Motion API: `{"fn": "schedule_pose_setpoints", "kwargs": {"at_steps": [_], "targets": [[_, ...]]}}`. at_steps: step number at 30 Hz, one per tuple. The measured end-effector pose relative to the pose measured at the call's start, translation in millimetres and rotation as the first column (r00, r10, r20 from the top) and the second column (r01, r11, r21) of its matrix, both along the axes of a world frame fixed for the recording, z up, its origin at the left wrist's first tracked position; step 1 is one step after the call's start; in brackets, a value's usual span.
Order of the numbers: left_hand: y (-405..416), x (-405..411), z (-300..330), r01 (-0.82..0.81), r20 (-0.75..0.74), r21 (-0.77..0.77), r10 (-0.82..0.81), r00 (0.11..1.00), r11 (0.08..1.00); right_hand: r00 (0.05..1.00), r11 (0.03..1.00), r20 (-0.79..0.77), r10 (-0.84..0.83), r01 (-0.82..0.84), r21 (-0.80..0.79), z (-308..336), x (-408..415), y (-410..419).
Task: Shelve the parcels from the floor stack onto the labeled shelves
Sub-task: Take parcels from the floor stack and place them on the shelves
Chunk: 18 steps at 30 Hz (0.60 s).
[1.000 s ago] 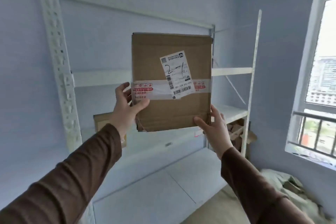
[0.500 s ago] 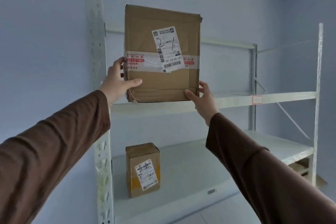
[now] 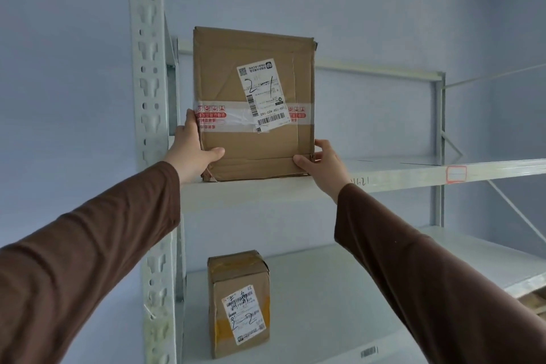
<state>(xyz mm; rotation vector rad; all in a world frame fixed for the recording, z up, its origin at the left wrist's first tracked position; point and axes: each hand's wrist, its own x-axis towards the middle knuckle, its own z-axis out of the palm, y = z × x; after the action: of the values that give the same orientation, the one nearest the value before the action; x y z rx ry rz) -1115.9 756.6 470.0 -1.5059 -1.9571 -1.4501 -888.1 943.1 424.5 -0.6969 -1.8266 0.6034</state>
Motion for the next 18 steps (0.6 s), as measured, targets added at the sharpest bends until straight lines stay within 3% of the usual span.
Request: {"fn": "schedule_pose_setpoints", "kwargs": {"at_steps": [7,18], "targets": [[16,-9,3,-0.073,0.039,-0.102,0.077,0.996,0.992,0.987,1.000,0.157,0.012,-0.016,0.025,14,-14,26],[40,-13,2,-0.142,0.146,-0.097,0.155,0.977,0.985,0.907,0.991,0.405,-0.116,0.077,0.111,37,-40,43]]}}
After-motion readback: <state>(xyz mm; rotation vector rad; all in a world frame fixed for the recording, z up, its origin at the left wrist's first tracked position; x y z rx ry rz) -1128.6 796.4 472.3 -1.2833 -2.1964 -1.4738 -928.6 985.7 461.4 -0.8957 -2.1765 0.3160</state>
